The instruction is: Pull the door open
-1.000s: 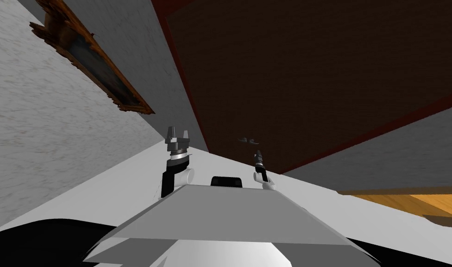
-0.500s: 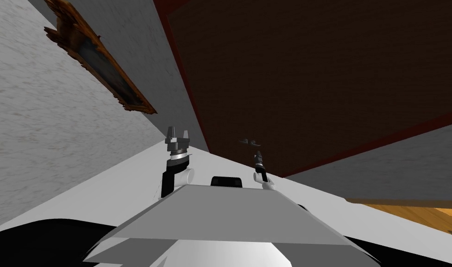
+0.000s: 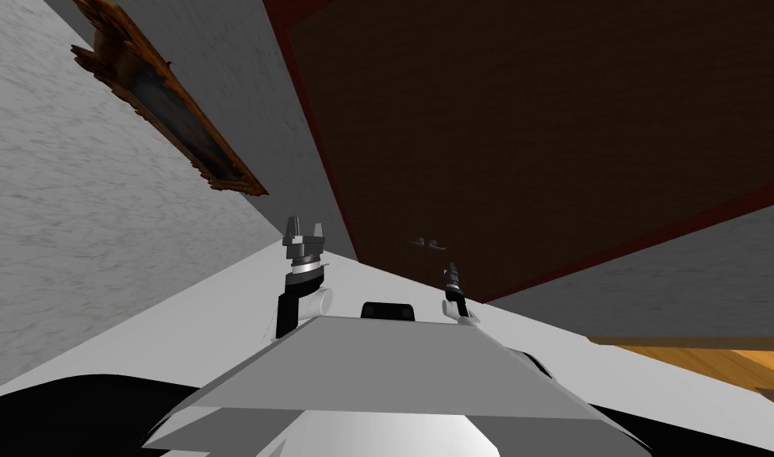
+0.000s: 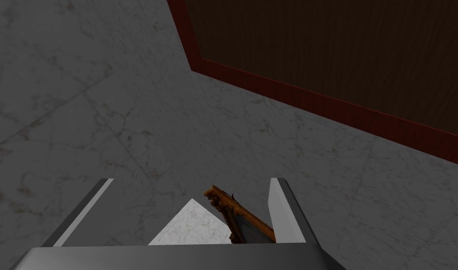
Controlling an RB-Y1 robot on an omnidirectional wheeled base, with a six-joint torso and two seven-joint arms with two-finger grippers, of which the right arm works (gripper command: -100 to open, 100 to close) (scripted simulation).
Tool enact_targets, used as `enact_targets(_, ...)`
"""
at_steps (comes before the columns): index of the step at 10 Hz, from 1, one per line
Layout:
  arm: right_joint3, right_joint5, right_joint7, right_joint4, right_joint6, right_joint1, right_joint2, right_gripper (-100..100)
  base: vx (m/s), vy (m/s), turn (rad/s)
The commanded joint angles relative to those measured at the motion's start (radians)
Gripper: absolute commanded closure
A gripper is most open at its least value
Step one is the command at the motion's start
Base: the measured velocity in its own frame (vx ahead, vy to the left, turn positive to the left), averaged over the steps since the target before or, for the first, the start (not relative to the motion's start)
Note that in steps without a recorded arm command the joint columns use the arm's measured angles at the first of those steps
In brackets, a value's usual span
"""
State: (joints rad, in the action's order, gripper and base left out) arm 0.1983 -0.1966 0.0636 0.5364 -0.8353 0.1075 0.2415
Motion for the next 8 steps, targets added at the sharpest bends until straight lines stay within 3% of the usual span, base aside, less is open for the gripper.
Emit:
enact_targets(1,0.012,-0.005,-0.01,0.05,0.024,-0.05,-0.011,-100,0.027,0.017,-0.021)
enact_targets(2,0.012,-0.005,-0.01,0.026,0.024,-0.055,-0.011,-100,0.014,0.01,0.005)
enact_targets(3,0.012,-0.005,-0.01,0.067,0.024,-0.057,-0.011,-100,0.0,0.0,0.0)
enact_targets(6,0.049,-0.029,0.024,0.043,0.009,-0.109,0.051,-100,0.059,0.0,0.01)
enact_targets(7,0.049,-0.029,0.024,0.043,0.009,-0.109,0.051,-100,0.083,-0.011,0.012)
enact_targets(8,0.057,-0.035,0.038,0.036,0.001,-0.121,0.069,-100,0.127,-0.029,0.066)
